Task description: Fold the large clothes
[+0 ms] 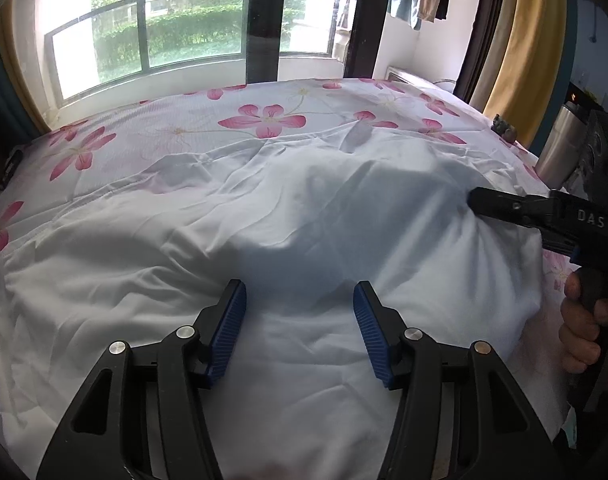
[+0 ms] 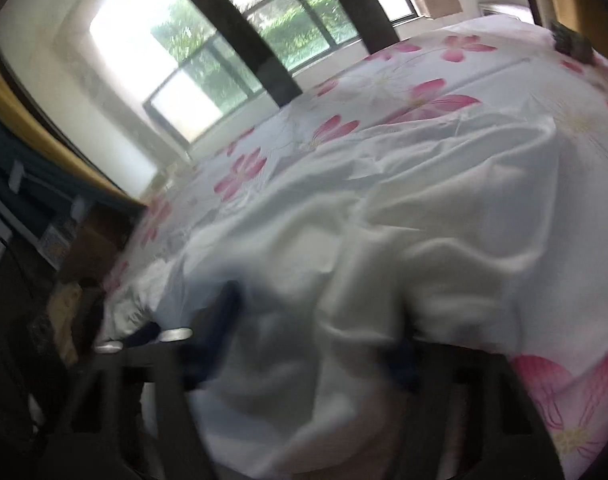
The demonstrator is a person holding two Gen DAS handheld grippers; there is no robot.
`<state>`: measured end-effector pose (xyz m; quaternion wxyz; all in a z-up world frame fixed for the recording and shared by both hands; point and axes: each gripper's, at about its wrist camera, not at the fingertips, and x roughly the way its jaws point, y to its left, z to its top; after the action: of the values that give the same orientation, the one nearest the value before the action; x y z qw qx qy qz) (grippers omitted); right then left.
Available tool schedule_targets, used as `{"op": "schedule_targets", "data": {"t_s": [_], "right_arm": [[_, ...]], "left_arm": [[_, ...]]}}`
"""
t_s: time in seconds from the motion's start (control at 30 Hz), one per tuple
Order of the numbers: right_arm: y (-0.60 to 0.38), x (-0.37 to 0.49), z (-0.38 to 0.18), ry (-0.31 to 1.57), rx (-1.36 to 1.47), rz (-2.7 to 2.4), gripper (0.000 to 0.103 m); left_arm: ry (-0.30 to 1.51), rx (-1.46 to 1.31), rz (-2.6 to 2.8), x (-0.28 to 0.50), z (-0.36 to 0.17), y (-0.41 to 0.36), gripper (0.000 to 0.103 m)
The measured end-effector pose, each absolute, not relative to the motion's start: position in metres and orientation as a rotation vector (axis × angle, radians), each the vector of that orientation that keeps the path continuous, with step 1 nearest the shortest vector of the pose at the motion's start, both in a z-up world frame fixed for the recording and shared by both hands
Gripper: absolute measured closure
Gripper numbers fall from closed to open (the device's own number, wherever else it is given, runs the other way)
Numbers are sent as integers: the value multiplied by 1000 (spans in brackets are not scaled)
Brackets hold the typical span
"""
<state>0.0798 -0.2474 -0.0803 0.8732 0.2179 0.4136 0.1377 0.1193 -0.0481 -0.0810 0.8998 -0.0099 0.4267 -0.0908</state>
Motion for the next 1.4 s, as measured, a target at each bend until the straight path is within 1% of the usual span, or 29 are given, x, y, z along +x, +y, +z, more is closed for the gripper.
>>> {"op": "schedule_targets", "data": {"t_s": [0.03, 0.07, 0.17, 0.27, 0.47, 0.7, 1.0, 1.4], "right_arm": [[-246, 80, -78, 862, 439, 287, 68], [-244, 81, -75, 855, 428, 291, 77], [-234, 81, -64, 843, 369, 299, 86], [-222, 81, -51, 830, 320, 308, 88], [-196, 81, -23, 796, 232, 325, 89], [-153, 80, -1, 774, 113, 335, 89], [-96, 81, 3, 786, 8, 384, 89], [-9, 73, -15, 852, -114, 520, 89]], "left_arm": [[883, -23, -190, 120, -81, -48, 45], [882, -27, -194, 120, -81, -48, 45], [883, -32, -206, 121, -81, -46, 45], [883, -32, -217, 122, -81, -46, 45], [892, -58, -255, 126, -80, -40, 45], [889, -174, -305, 124, -68, -13, 45], [804, -237, -247, 98, -44, 45, 45], [757, -294, -85, 66, -39, 134, 45]]}}
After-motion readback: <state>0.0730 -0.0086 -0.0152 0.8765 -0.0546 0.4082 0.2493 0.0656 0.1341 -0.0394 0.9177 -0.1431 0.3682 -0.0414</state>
